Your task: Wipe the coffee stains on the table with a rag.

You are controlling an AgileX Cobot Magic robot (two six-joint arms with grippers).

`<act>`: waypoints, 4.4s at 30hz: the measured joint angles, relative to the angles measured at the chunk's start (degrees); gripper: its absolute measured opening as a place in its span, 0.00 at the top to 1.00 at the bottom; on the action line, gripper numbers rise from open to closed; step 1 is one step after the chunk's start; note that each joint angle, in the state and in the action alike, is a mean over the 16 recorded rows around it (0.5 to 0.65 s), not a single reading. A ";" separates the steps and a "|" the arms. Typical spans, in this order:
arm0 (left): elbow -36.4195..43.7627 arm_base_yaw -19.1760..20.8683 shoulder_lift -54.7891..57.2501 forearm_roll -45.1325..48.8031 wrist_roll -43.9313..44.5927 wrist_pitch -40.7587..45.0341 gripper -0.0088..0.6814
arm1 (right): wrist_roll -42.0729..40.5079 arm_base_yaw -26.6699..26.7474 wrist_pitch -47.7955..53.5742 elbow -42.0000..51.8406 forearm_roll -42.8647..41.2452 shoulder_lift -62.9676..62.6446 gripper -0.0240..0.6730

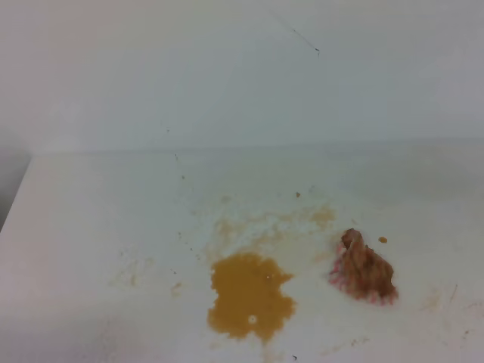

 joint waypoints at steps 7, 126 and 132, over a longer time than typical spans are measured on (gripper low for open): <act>0.00 0.00 0.00 0.00 0.00 0.00 0.99 | -23.06 0.15 3.27 -3.27 24.76 10.33 0.97; 0.00 0.00 0.00 0.00 0.00 0.10 0.99 | 10.66 42.84 19.68 -59.83 -24.42 78.98 0.93; 0.00 0.00 0.00 0.00 0.00 0.10 0.99 | 9.37 42.83 19.13 -53.02 -23.33 70.12 0.93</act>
